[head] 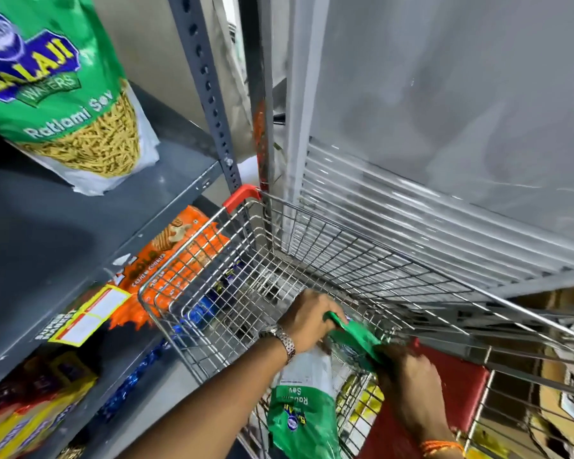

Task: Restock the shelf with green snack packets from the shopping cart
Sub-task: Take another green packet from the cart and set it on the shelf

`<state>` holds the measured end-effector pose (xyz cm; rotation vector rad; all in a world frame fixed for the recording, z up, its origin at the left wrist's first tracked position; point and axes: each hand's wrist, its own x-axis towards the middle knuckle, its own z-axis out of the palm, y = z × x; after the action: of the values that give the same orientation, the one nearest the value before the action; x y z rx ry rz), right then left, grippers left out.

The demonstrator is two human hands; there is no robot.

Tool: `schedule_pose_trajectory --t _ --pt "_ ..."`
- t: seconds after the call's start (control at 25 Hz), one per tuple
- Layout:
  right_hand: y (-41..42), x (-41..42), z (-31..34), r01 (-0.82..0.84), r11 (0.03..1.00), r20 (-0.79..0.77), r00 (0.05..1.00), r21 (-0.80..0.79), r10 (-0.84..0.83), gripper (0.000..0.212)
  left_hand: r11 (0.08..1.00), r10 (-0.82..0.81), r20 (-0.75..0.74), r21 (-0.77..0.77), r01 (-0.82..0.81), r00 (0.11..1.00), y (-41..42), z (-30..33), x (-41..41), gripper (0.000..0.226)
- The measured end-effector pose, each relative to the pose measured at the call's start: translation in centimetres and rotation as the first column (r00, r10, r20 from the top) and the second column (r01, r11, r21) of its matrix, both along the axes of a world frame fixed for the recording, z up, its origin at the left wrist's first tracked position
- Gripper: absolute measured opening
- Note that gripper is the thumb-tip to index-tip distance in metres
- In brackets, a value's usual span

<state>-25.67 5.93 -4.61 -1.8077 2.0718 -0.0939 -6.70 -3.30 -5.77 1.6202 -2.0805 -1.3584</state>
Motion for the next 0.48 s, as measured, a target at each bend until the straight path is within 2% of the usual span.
schedule_pose_trajectory --t 0.04,0.12,0.2,0.28,0.36,0.48 --pt "-0.4 1.0 0.8 -0.003 1.0 0.031 1.0 -0.016 0.004 0.017 0.999 0.04 -0.026 0.031 -0.039 0.999 -0.4 0.9 0.8 0.026" --pt "-1.4 3.3 3.1 0.01 0.999 0.079 0.997 -0.053 -0.006 0.018 0.995 0.088 -0.046 -0.039 -0.09 0.995 -1.0 2.7 2.9 0.034" --pt "-2.5 5.8 6.1 0.087 0.991 0.135 0.988 -0.1 -0.073 0.017 0.985 0.13 -0.082 -0.103 -0.138 0.988 -0.7 4.3 4.9 0.062" --pt "-3.6 8.7 9.9 0.161 0.975 0.251 0.96 -0.152 -0.12 0.014 0.963 0.254 -0.216 -0.037 -0.268 0.943 1.1 6.5 7.5 0.097" --pt "-4.1 11.3 13.2 0.196 0.967 0.43 0.896 -0.164 -0.109 0.022 0.935 0.348 -0.247 0.018 -0.355 0.904 4.1 9.1 9.6 0.112" --pt "-4.2 15.0 17.4 0.209 0.971 0.678 0.731 -0.119 -0.074 0.026 0.902 0.353 -0.343 -0.122 -0.415 0.87 8.6 11.0 11.8 0.111"
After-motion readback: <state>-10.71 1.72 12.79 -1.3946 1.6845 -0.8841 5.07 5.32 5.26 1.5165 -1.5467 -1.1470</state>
